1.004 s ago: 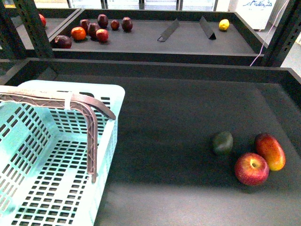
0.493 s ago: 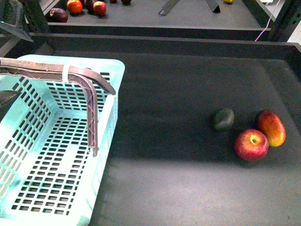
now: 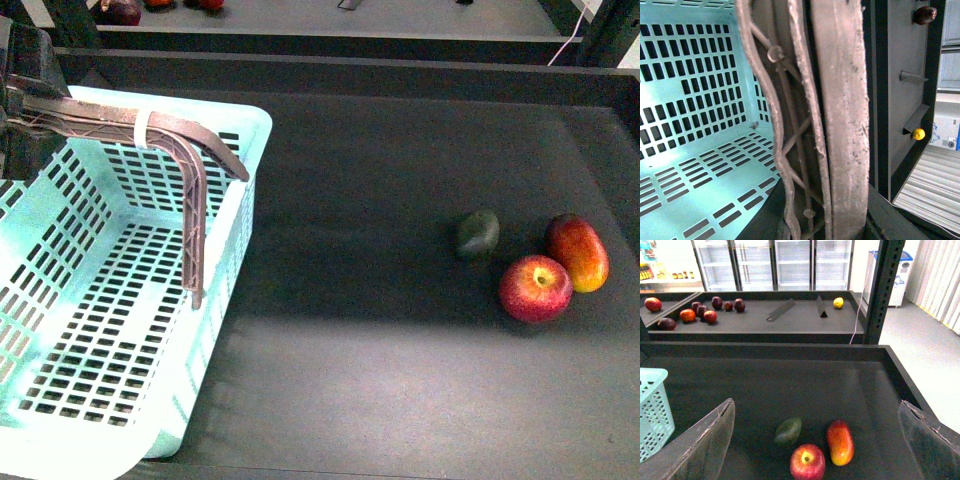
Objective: Pick apple with right arm and hold basket with left
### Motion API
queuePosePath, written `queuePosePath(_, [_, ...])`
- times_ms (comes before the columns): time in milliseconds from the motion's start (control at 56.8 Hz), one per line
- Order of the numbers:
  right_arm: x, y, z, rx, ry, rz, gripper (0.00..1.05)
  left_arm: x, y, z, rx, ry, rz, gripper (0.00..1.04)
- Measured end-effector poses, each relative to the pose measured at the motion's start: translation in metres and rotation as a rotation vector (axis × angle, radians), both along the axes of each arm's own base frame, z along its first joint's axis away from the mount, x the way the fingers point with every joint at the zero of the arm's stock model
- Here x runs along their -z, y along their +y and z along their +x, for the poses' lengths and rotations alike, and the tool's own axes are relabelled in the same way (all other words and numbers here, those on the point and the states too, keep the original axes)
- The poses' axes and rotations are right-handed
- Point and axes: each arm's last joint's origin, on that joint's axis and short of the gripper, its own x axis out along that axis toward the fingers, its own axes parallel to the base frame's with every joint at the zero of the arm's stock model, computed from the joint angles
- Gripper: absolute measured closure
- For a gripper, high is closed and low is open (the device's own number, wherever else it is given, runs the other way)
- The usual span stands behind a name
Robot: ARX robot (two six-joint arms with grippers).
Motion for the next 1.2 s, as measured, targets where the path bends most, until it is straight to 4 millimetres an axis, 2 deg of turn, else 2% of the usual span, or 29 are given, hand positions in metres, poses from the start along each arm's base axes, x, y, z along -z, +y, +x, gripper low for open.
queuePosePath(194, [0.0, 0.0, 0.0, 0.0, 0.0, 0.0, 0.09, -0.008, 0.0, -0.005, -0.002, -0.006, -0.008, 0.86])
queuePosePath(352, [0.0, 0.0, 0.0, 0.0, 0.0, 0.0, 0.09, -0.033, -0.01, -0.017, 0.049, -0.047, -0.012, 0.86])
queuePosePath(423, [0.0, 0.0, 0.0, 0.0, 0.0, 0.0, 0.09, -0.051, -0.027, -0.021, 0.133, -0.079, 0.003, 0.86])
queuePosePath(511, [0.0, 0.0, 0.0, 0.0, 0.0, 0.0, 0.09, -0.063, -0.046, -0.021, 0.219, -0.114, 0.024, 0.86])
queuePosePath(722, [0.0, 0.0, 0.0, 0.0, 0.0, 0.0, 0.09, -0.086, -0.098, -0.026, 0.423, -0.177, 0.079, 0.86])
queuePosePath(898, [0.0, 0.0, 0.0, 0.0, 0.0, 0.0, 0.09, -0.101, -0.145, -0.039, 0.617, -0.235, 0.093, 0.86])
queuePosePath(1022, [0.0, 0.0, 0.0, 0.0, 0.0, 0.0, 0.09, -0.105, -0.162, -0.049, 0.703, -0.258, 0.099, 0.86])
queuePosePath(1198, [0.0, 0.0, 0.0, 0.0, 0.0, 0.0, 0.09, -0.109, -0.164, -0.049, 0.704, -0.313, 0.124, 0.86])
